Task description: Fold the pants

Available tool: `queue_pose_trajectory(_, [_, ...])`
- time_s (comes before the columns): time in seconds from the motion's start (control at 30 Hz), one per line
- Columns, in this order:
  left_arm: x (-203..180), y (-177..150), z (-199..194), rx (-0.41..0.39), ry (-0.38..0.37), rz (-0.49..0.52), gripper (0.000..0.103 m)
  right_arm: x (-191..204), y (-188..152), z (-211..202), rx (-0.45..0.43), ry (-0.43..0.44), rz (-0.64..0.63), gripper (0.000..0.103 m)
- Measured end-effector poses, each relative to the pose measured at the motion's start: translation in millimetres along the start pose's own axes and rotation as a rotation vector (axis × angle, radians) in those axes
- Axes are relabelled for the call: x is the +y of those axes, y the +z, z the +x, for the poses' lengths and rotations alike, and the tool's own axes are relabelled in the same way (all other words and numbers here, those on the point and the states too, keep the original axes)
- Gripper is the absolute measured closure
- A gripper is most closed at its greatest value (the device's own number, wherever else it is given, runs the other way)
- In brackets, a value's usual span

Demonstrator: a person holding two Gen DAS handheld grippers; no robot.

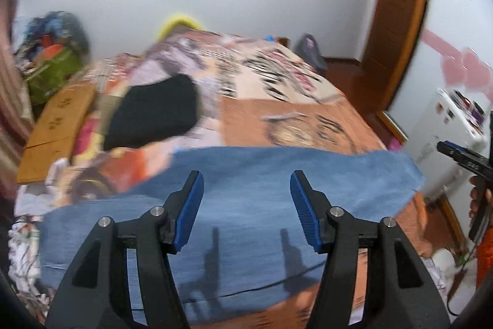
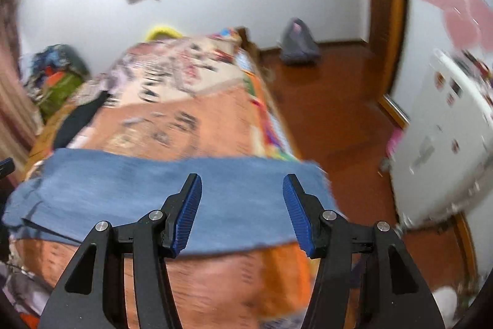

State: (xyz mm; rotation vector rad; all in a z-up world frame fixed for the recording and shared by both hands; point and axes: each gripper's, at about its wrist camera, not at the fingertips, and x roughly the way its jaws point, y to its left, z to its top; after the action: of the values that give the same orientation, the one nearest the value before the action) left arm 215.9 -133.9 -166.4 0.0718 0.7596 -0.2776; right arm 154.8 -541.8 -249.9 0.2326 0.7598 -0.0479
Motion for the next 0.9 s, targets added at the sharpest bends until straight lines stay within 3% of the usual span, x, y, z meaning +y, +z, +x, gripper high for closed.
queue_pose_trajectory(0.1, [39.8, -5.7, -15.9, -0.015, 0.045, -0.035, 0.037, 42.3, 13.9, 1.4, -0.028, 0.08, -0.06, 0.051])
queue_pose_trajectory(0.27, [93.5, -35.0, -10.4, 0.061, 0.078, -0.063, 0.037, 113.0, 15.1, 19.8, -0.016, 0.209, -0.151, 0.047])
queue_pose_trajectory(0.6, [133.5, -109.9, 34.9, 0.255, 0.048, -0.058, 0.037, 252.0, -25.1, 88.7, 0.177, 0.374, -0.342, 0.047])
queue_pose_trajectory(0.73, [139.9, -131.9, 26.4, 0.248, 0.044, -0.06, 0.036, 281.3, -48.8, 98.5, 0.255, 0.397, -0.416, 0.047])
queue_pose_trajectory(0.9, [171.6, -135.7, -4.4, 0.194, 0.071, -0.158, 0.037, 297.5, -55.5, 88.9, 0.278, 0.392, -0.495, 0.045])
